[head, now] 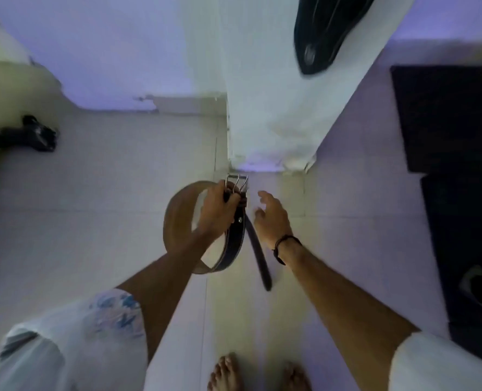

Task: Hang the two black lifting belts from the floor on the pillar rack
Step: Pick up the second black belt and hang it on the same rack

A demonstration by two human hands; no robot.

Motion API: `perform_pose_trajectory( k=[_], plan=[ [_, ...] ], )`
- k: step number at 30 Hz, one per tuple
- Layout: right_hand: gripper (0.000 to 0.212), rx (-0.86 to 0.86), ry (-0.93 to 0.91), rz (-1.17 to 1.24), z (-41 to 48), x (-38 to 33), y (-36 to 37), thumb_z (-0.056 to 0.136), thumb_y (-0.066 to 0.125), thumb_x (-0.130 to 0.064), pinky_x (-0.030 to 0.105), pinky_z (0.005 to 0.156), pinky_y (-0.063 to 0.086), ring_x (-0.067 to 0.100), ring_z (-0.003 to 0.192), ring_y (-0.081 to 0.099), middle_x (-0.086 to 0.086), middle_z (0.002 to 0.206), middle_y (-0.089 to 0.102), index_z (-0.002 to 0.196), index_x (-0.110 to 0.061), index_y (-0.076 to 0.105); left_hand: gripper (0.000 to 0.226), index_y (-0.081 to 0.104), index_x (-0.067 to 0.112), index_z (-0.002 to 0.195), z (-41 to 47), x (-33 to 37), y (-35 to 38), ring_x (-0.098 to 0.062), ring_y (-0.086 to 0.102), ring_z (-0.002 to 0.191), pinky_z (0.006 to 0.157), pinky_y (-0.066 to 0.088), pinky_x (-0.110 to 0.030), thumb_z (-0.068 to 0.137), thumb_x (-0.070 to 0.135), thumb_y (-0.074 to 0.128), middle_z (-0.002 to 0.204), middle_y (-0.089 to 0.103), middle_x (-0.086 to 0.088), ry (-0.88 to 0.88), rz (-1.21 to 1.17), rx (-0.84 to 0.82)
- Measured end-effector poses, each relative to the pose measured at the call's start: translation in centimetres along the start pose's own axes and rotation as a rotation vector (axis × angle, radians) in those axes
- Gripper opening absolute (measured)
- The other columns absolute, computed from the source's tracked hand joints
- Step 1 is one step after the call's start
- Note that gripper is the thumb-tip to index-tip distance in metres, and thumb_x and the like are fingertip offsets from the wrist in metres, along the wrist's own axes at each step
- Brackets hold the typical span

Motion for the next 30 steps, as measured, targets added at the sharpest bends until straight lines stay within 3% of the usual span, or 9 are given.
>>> perform_pose_trajectory(
  k=[4,9,11,13,15,20,24,27,30],
  plan=[
    [0.034,0.038,-0.132,0.147,-3.1,-14.3,-8.2,0.1,0.044,-0.019,0.025,0.085,0.039,0.027,0.114,0.059,0.012,0.124,0.064,0.131,-0.013,0.055,0.009,0.057,0.011,0.095,-1.6,15.9,-9.5,0.004,0.058,0.059,0.057,0.05,-0.017,0.093,0.007,0.049,0.082,0.063,-0.006,0.138,-0.184,0.049],
    [0.032,0.098,-0.28,0.227,-9.9,-31.3,-20.1,0.094,0.06,-0.023,0.028,0.078,0.044,0.021,0.086,0.058,0.011,0.095,0.065,0.121,-0.006,0.062,0.009,0.048,0.029,0.096,-6.8,33.4,-22.1,-0.025,0.061,0.082,0.071,0.056,-0.044,0.088,0.028,0.045,0.092,0.059,-0.004,0.249,-0.292,0.07],
    [0.032,0.09,-0.325,0.243,-13.8,-37.8,-24.1,0.09,0.066,-0.022,0.024,0.07,0.044,0.019,0.085,0.057,0.008,0.094,0.063,0.118,-0.006,0.061,0.012,0.046,0.027,0.101,-9.4,40.2,-27.0,-0.027,0.06,0.083,0.063,0.057,-0.041,0.09,0.03,0.044,0.099,0.056,-0.01,0.295,-0.319,0.102],
    [0.034,0.071,-0.379,0.27,-17.5,-43.7,-27.6,0.087,0.069,-0.021,0.026,0.074,0.047,0.02,0.089,0.061,0.007,0.1,0.065,0.118,-0.009,0.058,0.014,0.044,0.017,0.111,-12.0,46.6,-31.3,-0.019,0.055,0.076,0.05,0.05,-0.024,0.098,0.021,0.04,0.101,0.051,-0.012,0.324,-0.354,0.148],
    [0.035,0.06,-0.431,0.312,-21.2,-49.3,-30.7,0.087,0.069,-0.021,0.034,0.076,0.051,0.021,0.091,0.064,0.005,0.1,0.066,0.117,-0.013,0.054,0.015,0.042,0.013,0.115,-14.4,52.3,-34.8,-0.014,0.05,0.071,0.047,0.044,-0.016,0.103,0.015,0.033,0.098,0.048,-0.01,0.361,-0.361,0.179],
    [0.031,0.181,-0.615,0.369,-31.4,-61.8,-40.6,0.087,0.067,-0.013,0.026,0.068,0.053,0.02,0.082,0.064,0.006,0.096,0.066,0.116,-0.012,0.056,0.014,0.041,0.017,0.116,-21.7,66.3,-42.5,-0.011,0.052,0.078,0.059,0.046,-0.016,0.104,0.016,0.033,0.097,0.05,-0.005,0.535,-0.477,0.225],
    [0.034,0.331,-0.769,0.394,-37.5,-68.0,-48.1,0.085,0.07,-0.013,0.037,0.08,0.056,0.024,0.089,0.067,0.017,0.106,0.07,0.116,-0.012,0.057,0.026,0.04,0.017,0.132,-26.6,75.6,-46.0,-0.014,0.062,0.094,0.066,0.054,-0.021,0.107,0.023,0.041,0.114,0.059,-0.006,0.699,-0.555,0.139],
    [0.034,0.386,-0.837,0.437,-41.8,-71.8,-52.9,0.086,0.069,-0.016,0.043,0.089,0.057,0.024,0.096,0.068,0.013,0.108,0.07,0.118,-0.012,0.057,0.038,0.034,0.021,0.141,-29.6,81.8,-47.9,-0.012,0.064,0.086,0.063,0.056,-0.027,0.107,0.035,0.041,0.114,0.061,-0.005,0.744,-0.511,0.034],
    [0.039,0.403,-0.88,0.454,-44.6,-74.5,-56.2,0.086,0.068,-0.023,0.049,0.089,0.057,0.025,0.099,0.07,0.01,0.109,0.072,0.122,-0.014,0.058,0.028,0.04,0.022,0.134,-31.5,86.9,-49.5,-0.01,0.061,0.081,0.065,0.054,-0.03,0.107,0.032,0.041,0.111,0.059,-0.003,0.799,-0.51,0.041]
  ],
)
Point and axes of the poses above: each hand's wrist, its own z-axis towards the middle knuckle, its own y-axis out of the palm, x = y × z, the point moved 5 cm from there along z, towards the middle knuckle
